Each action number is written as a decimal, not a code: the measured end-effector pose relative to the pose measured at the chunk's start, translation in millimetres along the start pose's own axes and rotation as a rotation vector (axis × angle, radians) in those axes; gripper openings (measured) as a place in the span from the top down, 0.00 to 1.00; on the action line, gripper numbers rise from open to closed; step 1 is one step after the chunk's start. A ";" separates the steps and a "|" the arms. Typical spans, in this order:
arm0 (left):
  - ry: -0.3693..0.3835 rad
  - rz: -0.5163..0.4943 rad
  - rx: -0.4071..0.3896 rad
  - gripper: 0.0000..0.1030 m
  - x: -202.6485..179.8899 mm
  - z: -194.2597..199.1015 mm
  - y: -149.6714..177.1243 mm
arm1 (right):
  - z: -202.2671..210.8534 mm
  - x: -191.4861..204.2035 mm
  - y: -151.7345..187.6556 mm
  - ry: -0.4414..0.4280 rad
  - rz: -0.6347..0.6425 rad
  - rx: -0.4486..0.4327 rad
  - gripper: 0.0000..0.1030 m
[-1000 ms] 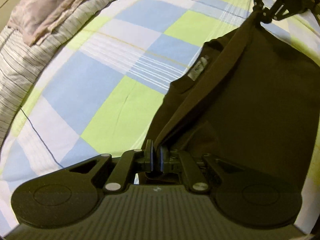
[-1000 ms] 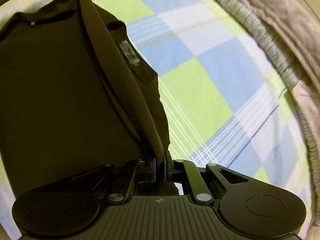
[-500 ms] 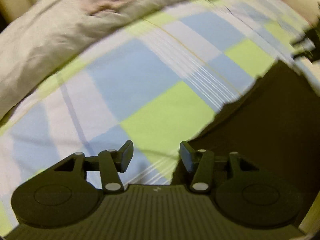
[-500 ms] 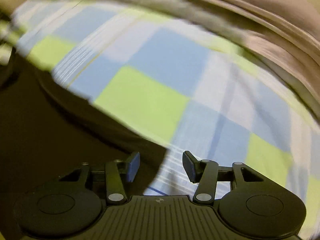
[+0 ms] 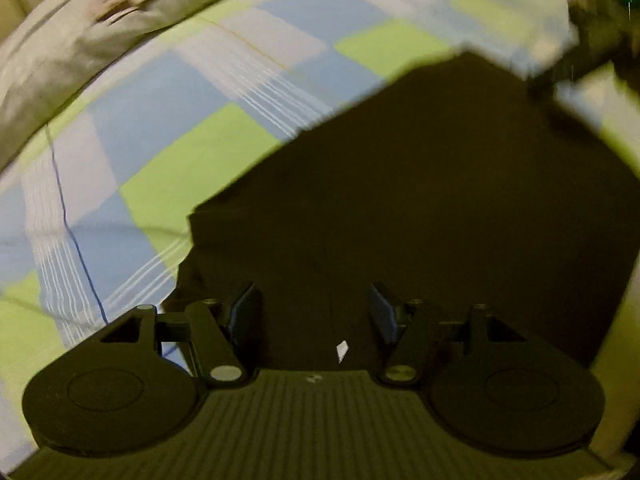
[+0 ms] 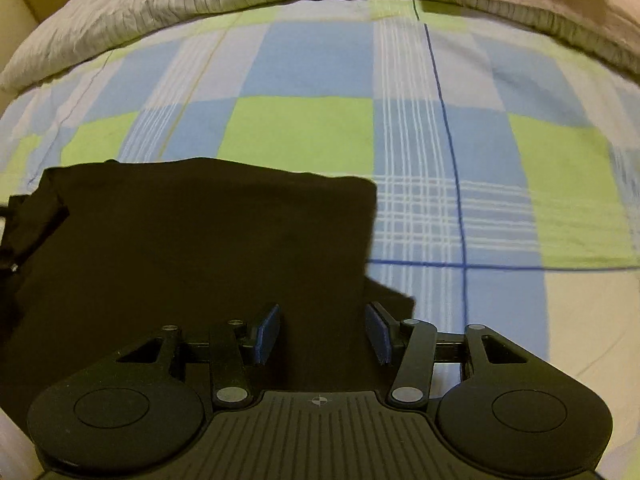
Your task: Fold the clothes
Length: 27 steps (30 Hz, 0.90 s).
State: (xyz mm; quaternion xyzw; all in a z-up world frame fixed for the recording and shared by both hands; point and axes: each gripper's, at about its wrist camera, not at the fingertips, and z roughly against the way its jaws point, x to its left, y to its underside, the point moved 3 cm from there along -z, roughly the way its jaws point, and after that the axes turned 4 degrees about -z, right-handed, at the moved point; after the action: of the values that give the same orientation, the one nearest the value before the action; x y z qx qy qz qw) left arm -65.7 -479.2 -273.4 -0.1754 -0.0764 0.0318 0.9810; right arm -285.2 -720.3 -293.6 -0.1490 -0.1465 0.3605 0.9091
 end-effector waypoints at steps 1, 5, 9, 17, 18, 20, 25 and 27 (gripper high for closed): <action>-0.045 -0.058 0.011 0.46 -5.9 -5.3 0.3 | -1.1 -0.9 -0.4 -0.002 -0.010 -0.008 0.51; -0.185 -0.175 0.012 0.92 -7.6 -2.1 0.8 | -7.1 -8.6 -10.5 0.001 -0.043 -0.036 0.51; -0.186 0.052 -0.076 0.97 32.5 33.8 -0.8 | -15.3 -21.1 -27.7 -0.006 -0.093 -0.069 0.50; -0.026 0.546 -0.187 1.00 117.1 64.6 32.7 | -47.4 -56.4 -49.2 -0.154 -0.387 -0.050 0.51; -0.009 0.579 -0.199 1.00 123.7 66.6 35.2 | -45.6 -56.2 -51.0 -0.167 -0.390 -0.055 0.66; 0.008 0.627 -0.214 1.00 134.4 73.2 41.4 | -37.2 -52.3 -53.3 -0.158 -0.361 -0.061 1.00; 0.028 0.642 -0.243 1.00 141.0 100.1 45.5 | 28.2 -50.0 -50.9 -0.110 -0.298 -0.169 1.00; 0.038 0.630 -0.236 1.00 139.6 100.9 44.2 | 54.4 -52.9 -44.8 -0.088 -0.282 -0.196 1.00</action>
State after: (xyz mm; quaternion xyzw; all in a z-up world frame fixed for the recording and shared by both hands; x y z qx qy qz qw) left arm 54.2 -391.1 -175.9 -0.3033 -0.0031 0.3211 0.8971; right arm -315.0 -779.4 -235.4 -0.1990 -0.2400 0.2196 0.9244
